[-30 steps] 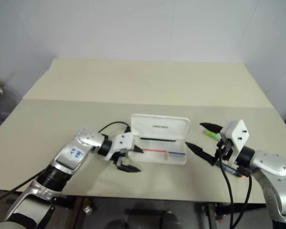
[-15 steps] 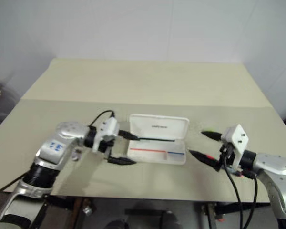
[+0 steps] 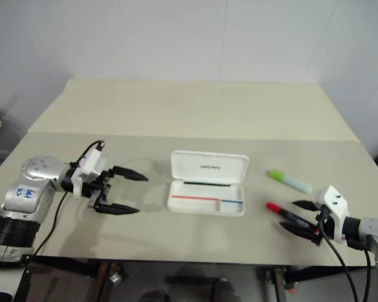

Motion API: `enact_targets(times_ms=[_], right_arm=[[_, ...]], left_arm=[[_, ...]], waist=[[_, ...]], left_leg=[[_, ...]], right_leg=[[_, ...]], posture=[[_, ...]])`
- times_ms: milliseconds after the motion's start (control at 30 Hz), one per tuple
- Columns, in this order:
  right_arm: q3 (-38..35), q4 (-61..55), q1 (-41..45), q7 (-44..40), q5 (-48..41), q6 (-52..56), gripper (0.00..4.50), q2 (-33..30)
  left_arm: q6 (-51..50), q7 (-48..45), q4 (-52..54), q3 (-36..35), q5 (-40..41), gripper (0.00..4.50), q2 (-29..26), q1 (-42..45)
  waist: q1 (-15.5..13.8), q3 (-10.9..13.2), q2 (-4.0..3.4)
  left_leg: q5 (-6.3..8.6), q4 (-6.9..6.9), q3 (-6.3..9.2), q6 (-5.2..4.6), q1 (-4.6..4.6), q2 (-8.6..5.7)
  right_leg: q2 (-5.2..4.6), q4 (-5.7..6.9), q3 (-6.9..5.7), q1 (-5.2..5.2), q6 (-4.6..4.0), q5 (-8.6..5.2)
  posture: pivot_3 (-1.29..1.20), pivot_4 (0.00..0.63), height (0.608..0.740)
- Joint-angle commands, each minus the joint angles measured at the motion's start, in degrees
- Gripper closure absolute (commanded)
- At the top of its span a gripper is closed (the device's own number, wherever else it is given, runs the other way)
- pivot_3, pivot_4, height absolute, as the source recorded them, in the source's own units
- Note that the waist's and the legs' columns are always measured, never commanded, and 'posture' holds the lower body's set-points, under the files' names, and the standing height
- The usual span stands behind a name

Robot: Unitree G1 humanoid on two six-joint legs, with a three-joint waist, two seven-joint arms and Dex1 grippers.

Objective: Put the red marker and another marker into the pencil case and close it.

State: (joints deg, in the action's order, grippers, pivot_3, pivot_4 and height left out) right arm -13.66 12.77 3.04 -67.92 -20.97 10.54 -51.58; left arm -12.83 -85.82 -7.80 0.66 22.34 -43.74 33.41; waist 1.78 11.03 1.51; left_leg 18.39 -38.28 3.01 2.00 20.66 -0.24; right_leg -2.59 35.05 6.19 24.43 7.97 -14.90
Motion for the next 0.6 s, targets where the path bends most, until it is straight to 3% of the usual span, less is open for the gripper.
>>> enact_targets(times_ms=[33,333,600], right_arm=[[1.4,4.6,1.6,-2.2,2.3,-3.8,0.61,-0.9],[1.9,5.7,5.4,-2.8,1.7,-6.2,3.82,0.6],[-0.9,-2.7,5.2,-1.4,-0.4,-4.9,3.92,-0.4]], left_arm=[[1.5,0.6,-0.2,-2.1,0.8,0.0,-0.9,0.1],[2.1,1.4,-0.2,-2.9,1.1,0.0,-1.0,-0.1],[3.7,1.4,-1.0,-2.3,0.2,0.0,-0.2,-0.2]], waist=[[0.0,0.0,0.0],[0.1,0.0,0.0],[0.1,0.0,0.0]], left_leg=[[0.0,0.02,-0.09,0.0,-0.06,0.0],[0.0,0.04,-0.13,0.0,-0.23,0.03],[0.0,0.04,-0.19,0.0,-0.25,0.02]], right_leg=[[-0.01,0.03,0.08,-0.01,0.0,0.0],[0.03,0.05,0.13,-0.12,0.0,0.0],[0.02,0.06,0.18,-0.11,0.01,0.0]], posture=[[0.0,0.15,0.74],[0.0,0.15,0.74],[0.0,0.15,0.74]])
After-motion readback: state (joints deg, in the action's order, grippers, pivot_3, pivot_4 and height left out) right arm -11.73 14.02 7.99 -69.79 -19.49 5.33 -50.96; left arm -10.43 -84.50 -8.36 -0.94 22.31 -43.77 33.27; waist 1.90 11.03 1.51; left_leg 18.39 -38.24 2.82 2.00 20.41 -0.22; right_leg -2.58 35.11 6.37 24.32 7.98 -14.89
